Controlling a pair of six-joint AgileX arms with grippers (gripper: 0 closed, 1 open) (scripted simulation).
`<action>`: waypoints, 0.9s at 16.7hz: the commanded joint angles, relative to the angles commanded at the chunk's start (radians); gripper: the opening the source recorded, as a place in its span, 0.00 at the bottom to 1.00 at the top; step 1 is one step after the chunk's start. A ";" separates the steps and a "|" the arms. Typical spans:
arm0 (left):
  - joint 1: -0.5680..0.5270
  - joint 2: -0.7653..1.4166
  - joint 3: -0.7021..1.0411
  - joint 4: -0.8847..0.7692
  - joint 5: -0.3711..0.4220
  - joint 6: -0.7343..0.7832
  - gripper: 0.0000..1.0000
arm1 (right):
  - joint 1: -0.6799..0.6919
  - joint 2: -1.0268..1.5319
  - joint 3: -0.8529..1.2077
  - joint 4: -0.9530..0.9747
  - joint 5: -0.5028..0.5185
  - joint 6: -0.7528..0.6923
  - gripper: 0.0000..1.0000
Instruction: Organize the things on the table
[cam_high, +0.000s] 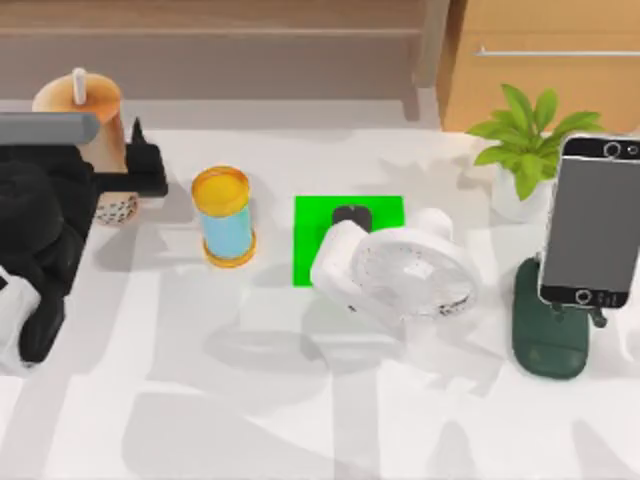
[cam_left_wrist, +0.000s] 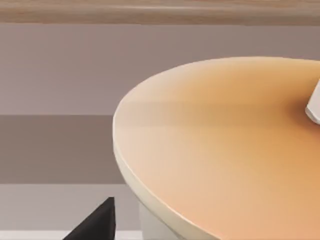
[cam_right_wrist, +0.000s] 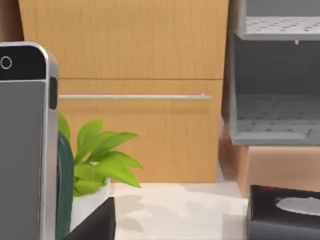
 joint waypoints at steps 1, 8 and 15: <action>0.000 0.000 0.000 0.000 0.000 0.000 0.92 | 0.000 0.000 0.000 0.000 0.000 0.000 1.00; 0.000 0.000 0.000 0.000 0.000 0.000 0.40 | 0.000 0.000 0.000 0.000 0.000 0.000 1.00; 0.000 0.000 0.000 0.000 0.000 0.000 0.00 | 0.000 0.000 0.000 0.000 0.000 0.000 1.00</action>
